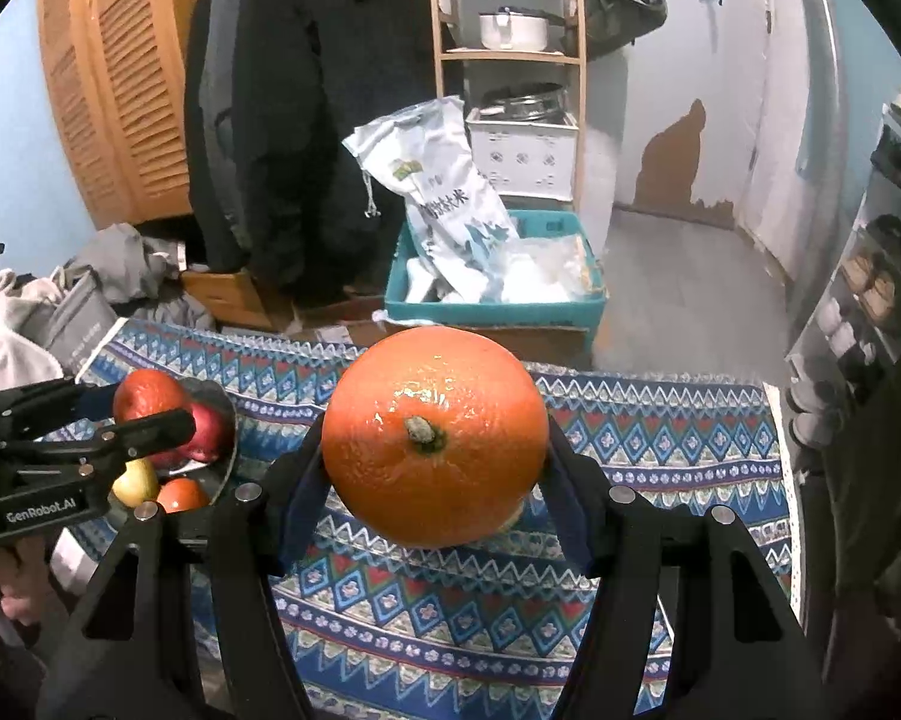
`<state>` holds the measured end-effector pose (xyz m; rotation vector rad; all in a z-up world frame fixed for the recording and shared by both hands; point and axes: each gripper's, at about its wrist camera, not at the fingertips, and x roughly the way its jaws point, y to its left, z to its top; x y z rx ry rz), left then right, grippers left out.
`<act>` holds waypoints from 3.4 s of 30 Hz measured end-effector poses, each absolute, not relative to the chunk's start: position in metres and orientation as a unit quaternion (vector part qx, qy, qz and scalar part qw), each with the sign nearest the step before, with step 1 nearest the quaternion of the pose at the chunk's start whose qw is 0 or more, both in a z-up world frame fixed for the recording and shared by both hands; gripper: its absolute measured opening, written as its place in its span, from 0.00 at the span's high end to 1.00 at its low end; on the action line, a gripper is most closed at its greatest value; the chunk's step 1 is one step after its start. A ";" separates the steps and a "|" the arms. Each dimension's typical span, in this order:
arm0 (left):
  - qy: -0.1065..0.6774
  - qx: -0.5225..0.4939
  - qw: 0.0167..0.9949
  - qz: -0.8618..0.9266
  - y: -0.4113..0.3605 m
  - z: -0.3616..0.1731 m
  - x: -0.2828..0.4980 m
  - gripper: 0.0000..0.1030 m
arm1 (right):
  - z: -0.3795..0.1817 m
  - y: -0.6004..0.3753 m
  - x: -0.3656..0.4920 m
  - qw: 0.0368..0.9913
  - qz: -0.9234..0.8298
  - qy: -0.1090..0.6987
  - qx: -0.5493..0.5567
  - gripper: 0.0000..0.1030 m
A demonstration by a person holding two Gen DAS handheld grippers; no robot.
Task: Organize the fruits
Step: 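Lift the stemmed orange with the right tool while the left tool lifts its orange toward the bowl, then lower the orange into the bowl with the left tool while the right tool lowers its orange there, then open both tools and withdraw them from the glass bowl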
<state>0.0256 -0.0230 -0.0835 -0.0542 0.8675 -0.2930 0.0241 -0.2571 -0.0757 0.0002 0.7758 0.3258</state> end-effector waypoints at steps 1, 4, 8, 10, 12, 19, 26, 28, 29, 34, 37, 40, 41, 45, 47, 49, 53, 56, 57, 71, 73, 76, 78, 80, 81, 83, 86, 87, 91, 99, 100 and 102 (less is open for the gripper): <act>0.418 -0.028 0.897 -0.140 -0.021 -0.083 0.025 0.55 | -0.075 -0.255 0.024 0.913 0.160 0.376 0.000 0.37; 0.415 -0.030 0.899 -0.135 -0.014 -0.082 0.022 0.55 | -0.074 -0.248 0.025 0.912 0.166 0.376 0.000 0.37; 0.413 -0.037 0.901 -0.127 -0.002 -0.081 0.019 0.55 | -0.072 -0.237 0.027 0.910 0.175 0.375 0.000 0.37; 0.414 -0.040 0.901 -0.122 0.003 -0.082 0.018 0.55 | -0.072 -0.231 0.028 0.910 0.178 0.375 -0.002 0.37; 0.413 -0.043 0.902 -0.118 0.009 -0.082 0.017 0.55 | -0.072 -0.226 0.029 0.908 0.182 0.376 -0.003 0.37; 0.414 -0.053 0.903 -0.097 0.035 -0.086 0.012 0.55 | -0.075 -0.199 0.037 0.900 0.204 0.386 -0.002 0.37; 0.422 -0.065 0.901 -0.071 0.066 -0.096 0.009 0.55 | -0.082 -0.168 0.048 0.887 0.231 0.399 0.006 0.37; 0.425 -0.067 0.901 -0.063 0.075 -0.100 0.009 0.55 | -0.086 -0.157 0.051 0.883 0.237 0.404 0.006 0.37; 0.427 -0.069 0.900 -0.058 0.081 -0.104 0.009 0.55 | -0.087 -0.151 0.053 0.881 0.241 0.406 0.006 0.37; 0.440 -0.078 0.894 -0.036 0.104 -0.119 0.008 0.55 | -0.095 -0.123 0.058 0.872 0.259 0.416 0.003 0.37; 0.449 -0.083 0.889 -0.025 0.118 -0.128 0.008 0.55 | -0.101 -0.107 0.062 0.866 0.268 0.423 -0.001 0.37; 0.458 -0.086 0.885 -0.017 0.128 -0.138 0.008 0.55 | -0.108 -0.093 0.065 0.859 0.278 0.430 -0.002 0.37; 0.462 -0.087 0.882 -0.015 0.132 -0.143 0.009 0.55 | -0.111 -0.087 0.066 0.857 0.281 0.432 -0.003 0.37; 0.476 -0.090 0.875 -0.005 0.144 -0.158 0.009 0.55 | -0.122 -0.070 0.070 0.849 0.289 0.443 -0.010 0.37; 0.481 -0.095 0.871 -0.002 0.150 -0.165 0.010 0.55 | -0.128 -0.063 0.071 0.845 0.293 0.447 -0.014 0.37; 0.484 -0.096 0.870 0.000 0.154 -0.170 0.010 0.55 | -0.132 -0.055 0.071 0.841 0.297 0.451 -0.017 0.37; 0.492 -0.100 0.865 0.003 0.160 -0.182 0.013 0.55 | -0.140 -0.045 0.073 0.835 0.300 0.460 -0.023 0.37; 0.498 -0.102 0.861 0.001 0.161 -0.188 0.016 0.55 | -0.145 -0.039 0.074 0.832 0.302 0.465 -0.027 0.37; 0.500 -0.101 0.860 0.000 0.161 -0.190 0.017 0.55 | -0.147 -0.037 0.074 0.830 0.303 0.466 -0.029 0.37; 0.518 -0.114 0.848 -0.002 0.165 -0.202 0.021 0.55 | -0.166 -0.019 0.072 0.814 0.314 0.487 -0.044 0.37; 0.517 -0.118 0.848 -0.003 0.166 -0.201 0.020 0.55 | -0.168 -0.017 0.072 0.811 0.316 0.491 -0.042 0.37; 0.516 -0.118 0.849 0.001 0.169 -0.198 0.018 0.53 | -0.173 -0.014 0.072 0.806 0.318 0.497 -0.043 0.37; 0.513 -0.119 0.850 0.005 0.171 -0.195 0.016 0.52 | -0.176 -0.011 0.071 0.803 0.321 0.501 -0.045 0.37; 0.511 -0.119 0.851 0.010 0.174 -0.193 0.014 0.52 | -0.179 -0.009 0.070 0.800 0.322 0.504 -0.047 0.37; 0.511 -0.121 0.851 0.012 0.176 -0.193 0.013 0.51 | -0.180 -0.008 0.070 0.798 0.324 0.506 -0.048 0.37; 0.509 -0.125 0.851 0.018 0.180 -0.192 0.011 0.49 | -0.184 -0.005 0.069 0.794 0.326 0.510 -0.050 0.37; 0.507 -0.126 0.852 0.025 0.184 -0.191 0.009 0.49 | -0.189 -0.002 0.070 0.789 0.328 0.517 -0.050 0.37; 0.506 -0.128 0.852 0.027 0.186 -0.191 0.008 0.49 | -0.191 -0.001 0.070 0.786 0.328 0.521 -0.050 0.37; 0.503 -0.131 0.853 0.036 0.191 -0.189 0.006 0.46 | -0.199 0.003 0.070 0.781 0.323 0.531 -0.058 0.36; 0.496 -0.132 0.857 0.038 0.191 -0.182 0.005 0.42 | -0.188 0.005 0.068 0.790 0.326 0.515 -0.067 0.34; 0.496 -0.132 0.858 0.038 0.191 -0.181 0.005 0.42 | -0.185 0.005 0.067 0.792 0.326 0.511 -0.067 0.34; 0.493 -0.131 0.859 0.037 0.190 -0.179 0.004 0.38 | -0.180 0.003 0.068 0.796 0.324 0.507 -0.063 0.34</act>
